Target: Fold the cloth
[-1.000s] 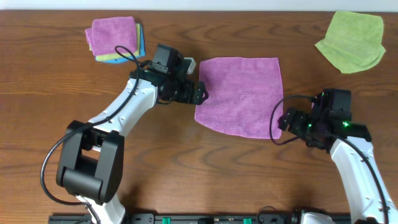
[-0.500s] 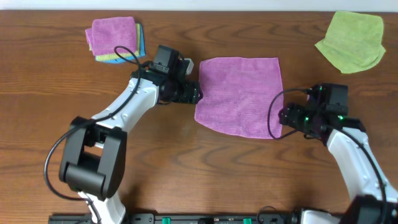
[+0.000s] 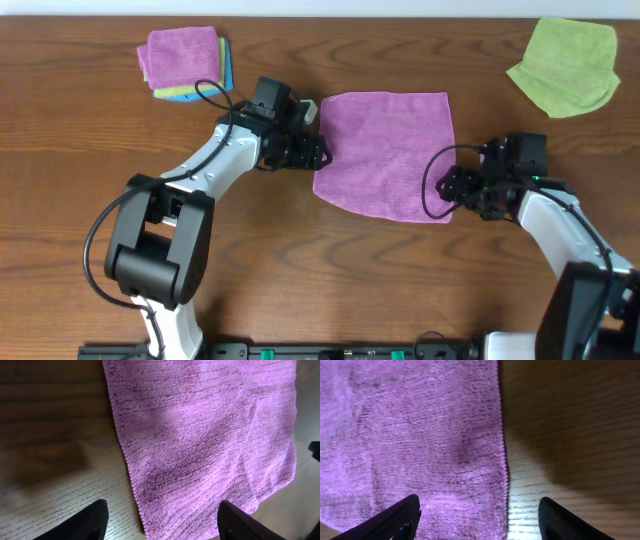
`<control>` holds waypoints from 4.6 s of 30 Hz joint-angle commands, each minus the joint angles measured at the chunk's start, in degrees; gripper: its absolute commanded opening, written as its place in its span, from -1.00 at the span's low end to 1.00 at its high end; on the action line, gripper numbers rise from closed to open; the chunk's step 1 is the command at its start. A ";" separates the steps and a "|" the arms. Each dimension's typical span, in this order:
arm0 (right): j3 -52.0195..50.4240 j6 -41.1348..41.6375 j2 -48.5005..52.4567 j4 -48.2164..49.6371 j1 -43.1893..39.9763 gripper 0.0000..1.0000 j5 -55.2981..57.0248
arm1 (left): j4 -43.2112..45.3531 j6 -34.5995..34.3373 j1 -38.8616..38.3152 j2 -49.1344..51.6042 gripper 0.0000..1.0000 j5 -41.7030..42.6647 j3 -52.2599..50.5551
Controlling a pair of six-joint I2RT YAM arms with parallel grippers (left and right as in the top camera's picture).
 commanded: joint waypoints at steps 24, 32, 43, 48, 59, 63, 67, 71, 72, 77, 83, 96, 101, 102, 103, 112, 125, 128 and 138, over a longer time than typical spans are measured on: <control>-0.35 -2.45 15.39 6.40 -2.27 0.41 -6.71 | 3.37 -4.13 -1.25 7.23 0.43 3.61 -0.28; -0.35 -3.56 16.24 1.75 -3.06 0.35 -4.22 | 6.64 -6.75 -1.79 9.33 0.40 6.84 -0.26; -0.35 -5.03 16.24 -0.11 -4.42 0.08 -4.26 | 7.19 -8.20 -1.73 9.33 0.29 7.52 -0.26; -0.35 -5.01 16.24 2.10 -4.42 0.08 -5.75 | 7.13 -8.41 -1.73 9.31 0.19 9.35 -0.26; -0.35 -5.03 16.24 1.95 -4.42 0.19 1.09 | 6.67 -9.49 -0.07 9.31 0.18 10.62 -0.26; -0.35 -5.01 16.48 3.52 -4.42 0.17 -1.53 | 6.71 -9.49 0.87 9.31 0.18 11.67 -0.26; -0.35 -4.98 17.55 4.72 -4.42 0.14 -2.86 | 6.62 -9.49 0.96 9.31 0.15 11.65 -0.26; -0.35 -5.01 18.84 5.33 -4.42 0.14 -3.06 | 6.19 -9.49 0.96 9.31 0.11 11.63 -0.26; -0.35 -5.01 19.23 5.51 -4.42 0.15 -3.43 | 6.19 -9.49 0.96 9.31 0.11 11.63 -0.26; -0.35 -5.03 21.35 4.57 -4.42 0.15 -3.23 | 5.31 -9.68 0.96 9.31 0.10 11.82 -0.26; -0.35 -5.03 21.42 2.71 -4.42 0.16 -0.39 | 4.22 -9.68 0.96 9.31 0.01 11.80 -0.26; -0.35 -4.76 21.46 4.24 -4.39 -0.81 -3.87 | 7.69 -13.00 0.96 9.31 -0.88 11.76 -0.26; -0.35 -4.79 21.46 4.26 -4.37 -0.97 -4.55 | 9.22 -13.29 0.96 9.31 -0.88 11.80 -0.26; -0.33 -4.76 21.44 4.33 -4.37 -0.97 -5.14 | 9.42 -13.29 0.96 9.31 -0.88 11.80 -0.26; -0.22 -4.76 21.44 4.50 -4.37 -0.97 -6.05 | 9.86 -13.29 0.96 9.31 -0.88 11.98 -0.26; 4.92 -4.61 20.26 -1.79 -4.37 -0.97 -7.93 | 12.07 -15.26 0.96 9.11 -0.88 16.81 1.73; 15.04 -4.61 16.37 -10.19 -4.37 -0.97 -7.91 | 11.41 -15.23 0.96 9.05 -0.88 17.33 8.74; 16.46 -4.59 16.06 -10.60 -4.35 -0.97 -8.07 | 11.63 -15.21 0.96 9.05 -0.88 17.11 9.07; 19.47 -3.23 16.06 -10.62 -4.37 -0.97 -12.72 | 11.63 -15.23 0.96 9.05 -0.88 17.14 9.07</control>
